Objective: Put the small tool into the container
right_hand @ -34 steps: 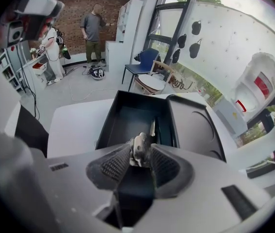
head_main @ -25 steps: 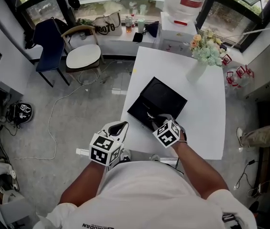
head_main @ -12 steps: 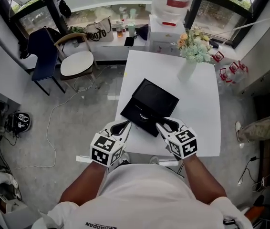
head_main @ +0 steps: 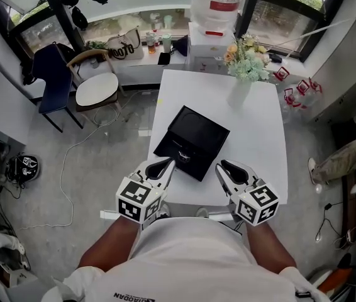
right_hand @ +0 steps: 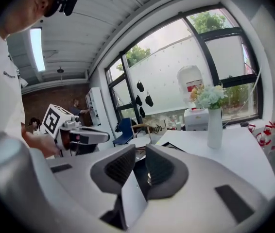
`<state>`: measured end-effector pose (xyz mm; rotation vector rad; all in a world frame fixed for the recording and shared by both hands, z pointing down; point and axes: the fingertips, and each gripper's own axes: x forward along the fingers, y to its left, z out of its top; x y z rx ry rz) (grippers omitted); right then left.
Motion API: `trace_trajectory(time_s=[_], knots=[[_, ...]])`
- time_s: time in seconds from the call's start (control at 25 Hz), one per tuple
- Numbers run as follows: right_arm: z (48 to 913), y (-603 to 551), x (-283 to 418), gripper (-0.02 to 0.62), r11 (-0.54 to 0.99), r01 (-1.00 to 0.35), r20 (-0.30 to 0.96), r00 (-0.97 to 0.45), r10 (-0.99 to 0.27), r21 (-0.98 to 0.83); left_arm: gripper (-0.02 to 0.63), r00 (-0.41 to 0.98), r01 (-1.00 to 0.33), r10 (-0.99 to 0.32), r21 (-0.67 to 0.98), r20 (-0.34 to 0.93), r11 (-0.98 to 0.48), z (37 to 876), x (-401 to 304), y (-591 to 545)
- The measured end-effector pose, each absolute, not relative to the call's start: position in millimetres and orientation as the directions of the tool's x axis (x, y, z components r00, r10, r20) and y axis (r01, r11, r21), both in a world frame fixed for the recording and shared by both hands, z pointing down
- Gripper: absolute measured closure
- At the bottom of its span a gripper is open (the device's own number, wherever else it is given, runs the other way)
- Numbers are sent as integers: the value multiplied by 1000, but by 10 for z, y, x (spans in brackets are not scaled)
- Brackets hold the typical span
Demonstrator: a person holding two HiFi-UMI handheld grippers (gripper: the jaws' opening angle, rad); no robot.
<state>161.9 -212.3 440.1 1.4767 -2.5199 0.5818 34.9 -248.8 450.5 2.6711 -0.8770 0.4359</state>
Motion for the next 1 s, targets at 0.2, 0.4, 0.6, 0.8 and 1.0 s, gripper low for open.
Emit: trace_trajectory(time_s=[0.2, 0.4, 0.6, 0.8, 1.0], knots=[[4360, -2084, 1781, 584, 387, -851, 267, -489, -830, -356, 597, 778, -596, -508, 182, 368, -782, 4475, 408, -2461], [4413, -2065, 1899, 588, 348, -844, 250, -471, -846, -409, 597, 786, -589, -504, 185, 359, -787, 4432, 440, -2454], [4457, -2074, 1998, 589, 330, -854, 261, -452, -853, -401, 597, 785, -594, -505, 202, 358, -779, 4428, 420, -2492], [4462, -2066, 2023, 589, 321, -866, 275, -439, -855, -383, 597, 783, -597, -507, 208, 361, -774, 4417, 379, -2494], [4470, -2058, 1943, 591, 343, -866, 279, -452, -847, -363, 597, 785, -592, -501, 201, 365, -780, 4441, 379, -2469]])
